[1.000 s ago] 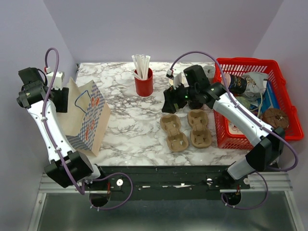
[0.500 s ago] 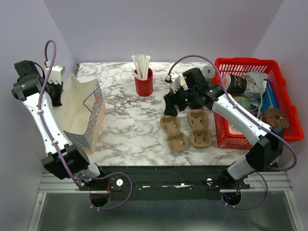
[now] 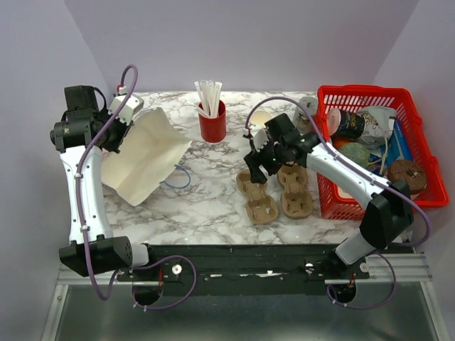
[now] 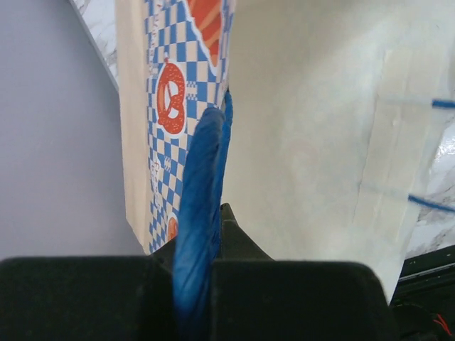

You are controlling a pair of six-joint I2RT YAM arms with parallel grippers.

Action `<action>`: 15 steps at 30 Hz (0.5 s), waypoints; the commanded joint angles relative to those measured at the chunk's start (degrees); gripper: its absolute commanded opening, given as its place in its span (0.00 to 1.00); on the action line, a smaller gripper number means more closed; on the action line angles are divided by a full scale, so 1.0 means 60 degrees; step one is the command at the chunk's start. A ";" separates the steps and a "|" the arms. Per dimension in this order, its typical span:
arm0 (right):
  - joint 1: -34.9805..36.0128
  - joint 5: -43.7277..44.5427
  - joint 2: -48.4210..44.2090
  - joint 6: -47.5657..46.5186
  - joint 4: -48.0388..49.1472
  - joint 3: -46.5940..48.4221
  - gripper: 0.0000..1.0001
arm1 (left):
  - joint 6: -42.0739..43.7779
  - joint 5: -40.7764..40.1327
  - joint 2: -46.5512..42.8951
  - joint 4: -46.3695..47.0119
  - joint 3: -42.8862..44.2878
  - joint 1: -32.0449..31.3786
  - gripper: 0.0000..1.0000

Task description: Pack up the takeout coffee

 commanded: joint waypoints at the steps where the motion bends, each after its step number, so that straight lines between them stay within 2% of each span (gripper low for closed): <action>1: -0.0026 0.0649 0.0425 0.1040 -0.0335 -0.0581 0.84 | -0.0396 -0.0456 -0.0501 0.1089 -0.0574 -0.0472 0.00; 7: 0.0047 0.0488 0.0879 0.1730 -0.0350 -0.1124 0.80 | -0.0894 -0.0588 -0.1190 0.1646 -0.1468 -0.0722 0.00; 15: 0.0238 0.0488 0.1216 0.1965 -0.0262 -0.0861 0.72 | -0.1275 -0.0486 -0.1556 0.1720 -0.1908 -0.0751 0.00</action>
